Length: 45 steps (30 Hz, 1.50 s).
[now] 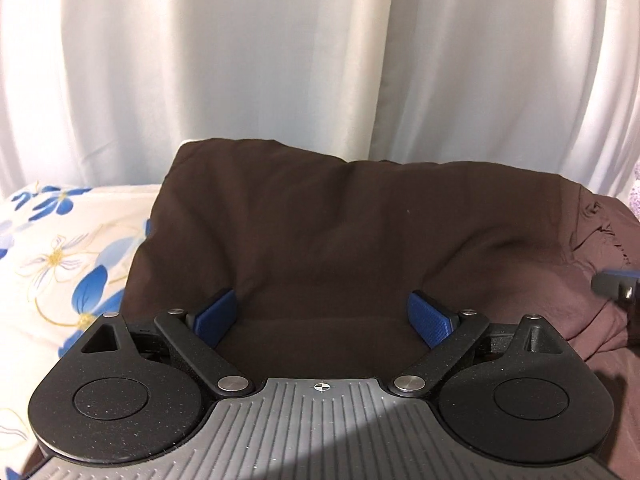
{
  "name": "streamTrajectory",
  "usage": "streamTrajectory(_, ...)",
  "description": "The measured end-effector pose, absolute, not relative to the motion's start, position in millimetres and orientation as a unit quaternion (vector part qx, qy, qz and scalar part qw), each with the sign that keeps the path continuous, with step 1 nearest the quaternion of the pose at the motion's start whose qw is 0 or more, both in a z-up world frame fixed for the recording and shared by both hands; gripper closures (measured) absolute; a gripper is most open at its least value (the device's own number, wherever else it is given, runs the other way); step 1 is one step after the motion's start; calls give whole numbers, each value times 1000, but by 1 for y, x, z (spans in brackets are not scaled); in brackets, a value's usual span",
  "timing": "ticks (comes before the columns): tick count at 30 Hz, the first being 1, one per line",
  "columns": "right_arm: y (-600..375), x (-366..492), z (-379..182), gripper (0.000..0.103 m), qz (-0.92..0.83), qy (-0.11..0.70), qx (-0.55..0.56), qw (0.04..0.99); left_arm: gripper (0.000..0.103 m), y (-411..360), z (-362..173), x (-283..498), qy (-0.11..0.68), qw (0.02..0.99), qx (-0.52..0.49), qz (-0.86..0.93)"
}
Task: Fold large clothes
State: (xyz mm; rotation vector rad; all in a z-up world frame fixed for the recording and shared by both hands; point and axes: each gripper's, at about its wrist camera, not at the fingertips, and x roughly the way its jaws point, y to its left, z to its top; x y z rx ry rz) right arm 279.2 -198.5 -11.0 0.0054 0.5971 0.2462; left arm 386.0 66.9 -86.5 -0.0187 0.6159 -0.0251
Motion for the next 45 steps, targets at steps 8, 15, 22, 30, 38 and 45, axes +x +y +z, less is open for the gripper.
streamTrajectory(8, -194, 282, -28, 100, 118, 306, -23, 945, 5, 63, -86, 391, 304, 953, 17, -4)
streamTrajectory(15, -198, 265, -7, 86, 111, 342, -25, 933, 3, 58, -61, 374, 367, 929, 51, 5)
streamTrajectory(22, -283, 129, 26, 39, 129, 326, 53, 935, 0, 75, -8, 248, 360, 932, 23, -34)
streamTrajectory(30, -391, 11, 15, 21, 35, 371, 123, 920, 0, 158, -11, 140, 433, 896, -75, 69)
streamTrajectory(38, -447, -20, -20, 41, -16, 433, 209, 877, 0, 198, -30, 116, 489, 859, -121, 86)
streamTrajectory(45, -471, -27, -33, 41, 15, 462, 257, 849, 0, 209, -34, 100, 503, 845, -179, 36)
